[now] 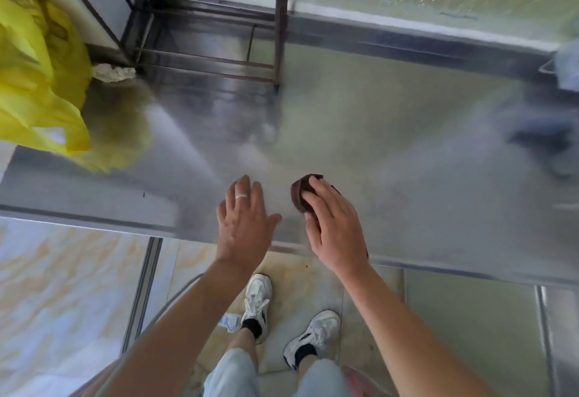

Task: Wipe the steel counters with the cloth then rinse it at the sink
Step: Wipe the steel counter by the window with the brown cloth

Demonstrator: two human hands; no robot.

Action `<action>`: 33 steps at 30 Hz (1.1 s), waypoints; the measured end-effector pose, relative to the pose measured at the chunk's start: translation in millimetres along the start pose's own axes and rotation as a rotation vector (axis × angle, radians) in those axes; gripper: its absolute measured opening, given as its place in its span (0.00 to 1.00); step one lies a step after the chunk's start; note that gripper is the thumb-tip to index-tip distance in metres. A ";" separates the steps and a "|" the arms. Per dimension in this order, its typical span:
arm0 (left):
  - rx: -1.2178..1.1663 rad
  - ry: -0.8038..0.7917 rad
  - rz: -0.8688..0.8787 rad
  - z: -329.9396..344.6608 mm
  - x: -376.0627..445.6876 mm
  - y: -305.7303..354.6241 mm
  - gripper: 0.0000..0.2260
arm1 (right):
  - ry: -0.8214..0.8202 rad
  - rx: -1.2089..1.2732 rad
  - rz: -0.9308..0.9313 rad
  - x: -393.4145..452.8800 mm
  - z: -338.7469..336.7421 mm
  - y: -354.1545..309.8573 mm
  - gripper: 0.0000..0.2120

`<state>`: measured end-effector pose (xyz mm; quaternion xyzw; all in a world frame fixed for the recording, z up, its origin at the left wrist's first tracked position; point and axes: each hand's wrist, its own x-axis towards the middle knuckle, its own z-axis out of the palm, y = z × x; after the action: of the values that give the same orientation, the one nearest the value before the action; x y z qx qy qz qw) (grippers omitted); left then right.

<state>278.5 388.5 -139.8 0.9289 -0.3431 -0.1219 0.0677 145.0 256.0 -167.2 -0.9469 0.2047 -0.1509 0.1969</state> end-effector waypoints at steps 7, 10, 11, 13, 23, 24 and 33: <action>0.004 -0.017 0.083 15.4 -5.9 62.2 0.34 | 0.081 -0.063 0.125 -45.4 -59.5 99.4 0.15; 0.008 -0.024 0.119 21.0 -8.3 84.2 0.33 | 0.119 -0.099 0.183 -59.9 -77.0 132.2 0.15; 0.008 -0.025 0.133 23.0 -9.0 91.9 0.32 | 0.131 -0.110 0.197 -64.1 -82.0 141.2 0.15; 0.005 -0.008 0.157 27.1 -10.0 107.2 0.28 | 0.143 -0.130 0.223 -71.3 -90.9 156.9 0.15; -0.007 0.013 0.233 45.0 -14.0 173.0 0.19 | 0.199 -0.146 0.303 -102.3 -125.7 227.4 0.15; -0.002 0.009 0.243 46.4 -15.3 179.9 0.19 | 0.210 -0.142 0.315 -105.4 -128.7 234.5 0.15; 0.002 -0.040 0.372 62.7 -35.7 256.4 0.19 | 0.334 -0.254 0.674 -142.0 -161.5 281.8 0.16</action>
<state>76.0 215.5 -139.9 0.8470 -0.5102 -0.1255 0.0812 -130.3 32.9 -177.2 -0.8060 0.5500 -0.2032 0.0806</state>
